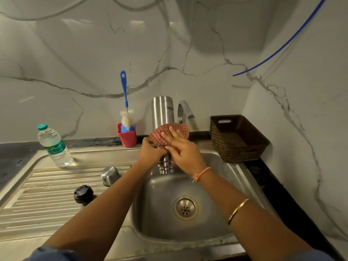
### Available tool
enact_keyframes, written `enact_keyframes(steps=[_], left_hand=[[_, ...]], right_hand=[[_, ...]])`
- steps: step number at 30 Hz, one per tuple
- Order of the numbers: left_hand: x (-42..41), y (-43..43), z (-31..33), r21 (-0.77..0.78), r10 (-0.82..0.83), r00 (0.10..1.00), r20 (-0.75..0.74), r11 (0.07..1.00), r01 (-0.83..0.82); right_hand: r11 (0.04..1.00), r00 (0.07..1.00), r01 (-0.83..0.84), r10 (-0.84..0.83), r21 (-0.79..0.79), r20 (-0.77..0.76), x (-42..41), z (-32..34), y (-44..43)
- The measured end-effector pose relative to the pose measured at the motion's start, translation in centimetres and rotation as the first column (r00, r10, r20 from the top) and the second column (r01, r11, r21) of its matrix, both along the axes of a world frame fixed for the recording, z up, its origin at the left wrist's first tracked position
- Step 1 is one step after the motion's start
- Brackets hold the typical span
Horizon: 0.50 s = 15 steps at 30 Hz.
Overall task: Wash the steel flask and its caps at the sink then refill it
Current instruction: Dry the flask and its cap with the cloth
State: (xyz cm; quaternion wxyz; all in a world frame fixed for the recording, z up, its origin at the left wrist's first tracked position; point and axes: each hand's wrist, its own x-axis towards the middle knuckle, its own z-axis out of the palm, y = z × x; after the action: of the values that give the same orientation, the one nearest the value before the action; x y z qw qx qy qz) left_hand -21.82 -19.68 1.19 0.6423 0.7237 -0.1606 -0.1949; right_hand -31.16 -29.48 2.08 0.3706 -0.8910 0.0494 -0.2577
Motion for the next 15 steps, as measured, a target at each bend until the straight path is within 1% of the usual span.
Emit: enact_keyframes(steps=[1,2,5,6,7,9,11,13,15], left_hand=[[0.0,0.2,-0.1,-0.002,-0.004,1.0,0.029,1.0,0.004],[0.0,0.4,-0.1,0.002,-0.009,0.998,0.055,1.0,0.009],[-0.5,1.2,-0.3,0.062,-0.075,0.988,0.135,0.996,0.067],[-0.8,1.4,-0.4,0.076,-0.103,0.986,0.133,0.993,0.093],[-1.0,1.7,-0.6,0.079,-0.126,0.985,0.117,0.99,0.117],[-1.4,2.1,-1.1,0.071,-0.162,0.983,0.082,0.985,0.156],[-1.7,2.4,-1.3,0.051,-0.169,0.983,0.071,0.985,0.166],[-1.7,2.7,-0.7,-0.011,-0.174,0.984,0.04,0.985,0.174],[-1.5,2.9,0.3,-0.138,-0.18,0.983,-0.037,0.975,0.174]], right_hand=[[0.999,1.0,0.002,-0.002,-0.053,-0.005,0.3,-0.2,0.0],[0.998,1.0,0.007,-0.007,-0.07,-0.011,0.6,-0.1,0.0],[0.995,1.0,0.014,-0.013,-0.104,0.006,1.4,0.8,-0.5],[0.996,0.999,0.033,-0.03,-0.088,0.03,1.8,1.4,-0.7],[0.998,0.997,0.059,-0.057,-0.037,0.057,2.2,2.3,-0.9],[0.985,0.991,0.089,-0.102,0.146,0.086,3.0,4.1,-1.4],[0.932,0.991,0.09,-0.119,0.35,0.063,3.2,5.0,-1.8],[0.818,0.998,0.036,-0.06,0.574,0.024,3.1,4.5,-1.8],[0.692,0.999,-0.038,0.049,0.721,0.006,2.7,2.8,-1.5]])
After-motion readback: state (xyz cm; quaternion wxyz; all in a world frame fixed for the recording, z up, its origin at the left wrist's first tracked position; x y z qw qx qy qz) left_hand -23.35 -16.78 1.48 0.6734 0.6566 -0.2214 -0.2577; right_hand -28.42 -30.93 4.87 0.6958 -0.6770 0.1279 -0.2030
